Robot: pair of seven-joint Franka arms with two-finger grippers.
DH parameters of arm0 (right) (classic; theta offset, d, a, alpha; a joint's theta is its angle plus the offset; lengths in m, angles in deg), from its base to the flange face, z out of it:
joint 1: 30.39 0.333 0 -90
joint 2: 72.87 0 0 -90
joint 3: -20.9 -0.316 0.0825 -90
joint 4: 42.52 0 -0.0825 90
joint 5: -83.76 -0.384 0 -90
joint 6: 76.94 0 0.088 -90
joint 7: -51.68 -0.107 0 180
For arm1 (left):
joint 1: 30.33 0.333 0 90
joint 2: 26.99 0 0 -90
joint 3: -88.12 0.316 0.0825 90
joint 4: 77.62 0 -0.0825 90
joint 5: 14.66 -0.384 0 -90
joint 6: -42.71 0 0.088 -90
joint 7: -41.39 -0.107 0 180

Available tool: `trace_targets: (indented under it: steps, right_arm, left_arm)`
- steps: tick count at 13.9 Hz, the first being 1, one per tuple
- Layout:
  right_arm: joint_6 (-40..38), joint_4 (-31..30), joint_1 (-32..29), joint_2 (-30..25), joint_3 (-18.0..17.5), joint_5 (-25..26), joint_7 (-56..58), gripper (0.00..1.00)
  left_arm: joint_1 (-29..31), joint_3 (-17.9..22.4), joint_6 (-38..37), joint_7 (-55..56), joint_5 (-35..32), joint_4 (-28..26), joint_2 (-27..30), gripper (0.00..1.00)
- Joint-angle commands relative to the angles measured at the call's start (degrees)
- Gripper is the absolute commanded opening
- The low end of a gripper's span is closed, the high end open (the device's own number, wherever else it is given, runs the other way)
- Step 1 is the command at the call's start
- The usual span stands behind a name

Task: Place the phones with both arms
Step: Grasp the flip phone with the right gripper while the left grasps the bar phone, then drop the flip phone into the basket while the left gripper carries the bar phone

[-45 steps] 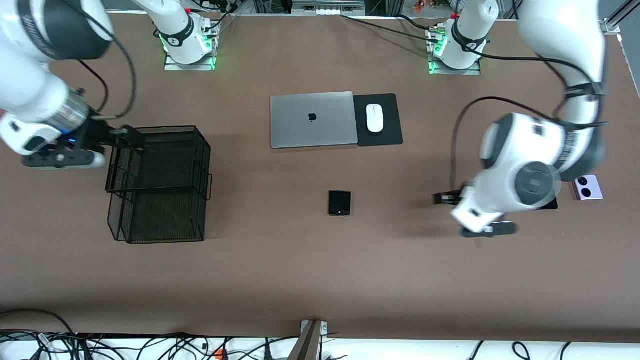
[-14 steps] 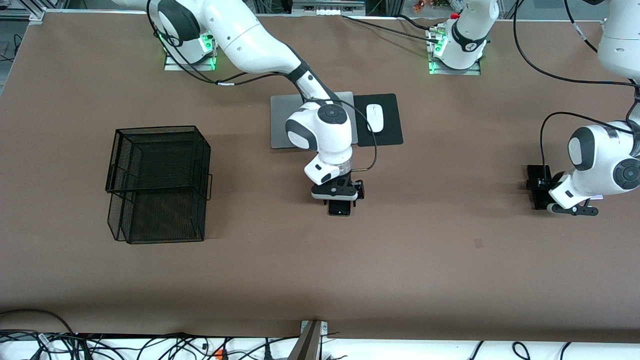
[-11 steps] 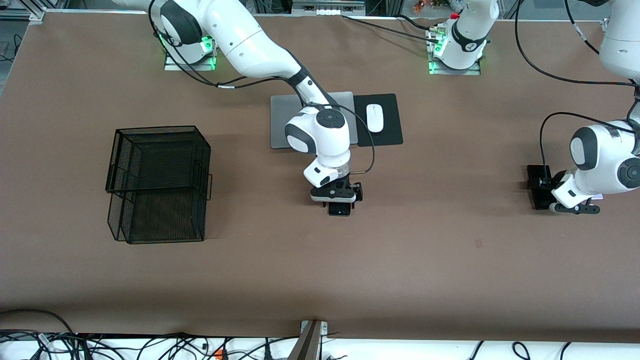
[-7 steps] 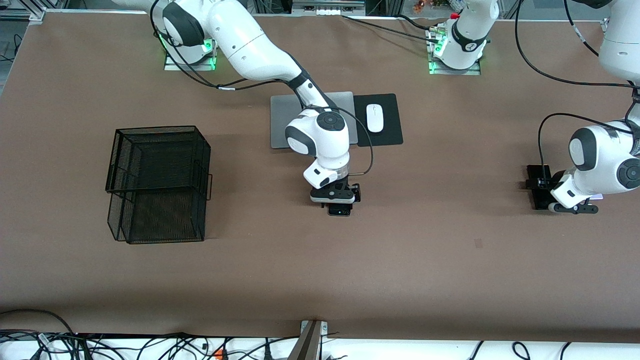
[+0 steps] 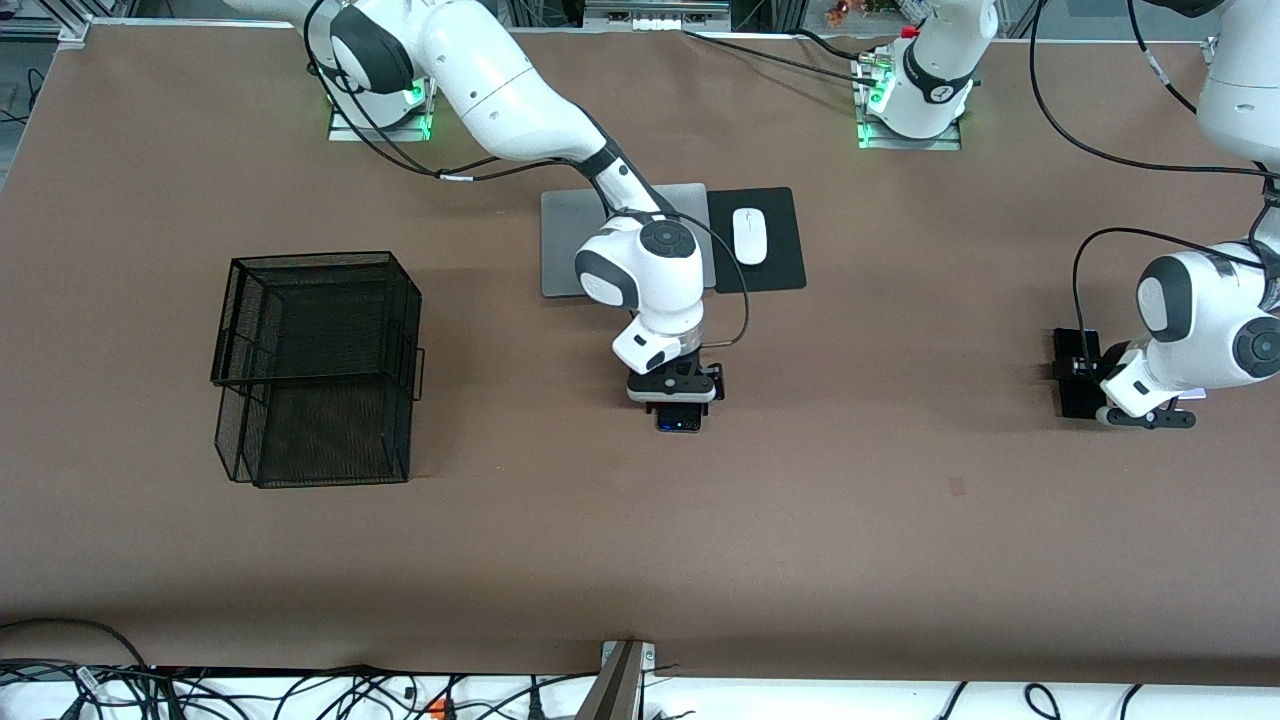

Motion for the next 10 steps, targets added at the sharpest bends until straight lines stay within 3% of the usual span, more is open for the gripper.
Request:
trace_targets:
  steps: [1, 2, 4, 5, 10]
  right_arm:
    - [-0.05, 2.28, 0.56, 1.66, 0.68, 1.79, -1.09, 0.91]
    - [-0.05, 2.28, 0.73, 1.66, 0.68, 1.79, -1.00, 0.85]
    - [-0.14, 2.28, 0.73, 1.66, 0.68, 2.14, -0.56, 0.58]
    - [-0.40, 2.28, 0.73, 1.48, 0.77, 2.14, -0.38, 0.51]
    - [-9.43, 2.45, 0.12, -2.72, 0.15, 1.61, 2.68, 0.49]
  left_arm:
    - [0.38, -0.41, 0.02, -1.34, 0.95, 0.28, -0.17, 0.33]
    - [0.29, -0.41, -0.16, -1.34, 0.95, 0.37, 0.09, 0.33]
    - [-0.15, -0.67, -1.21, -1.16, 1.04, 0.54, 1.15, 0.33]
    - [-0.15, -1.72, -2.43, -0.82, 0.95, 0.89, 1.85, 0.33]
    - [-0.33, -6.64, -20.87, 0.50, 1.13, 11.42, 2.30, 0.34]
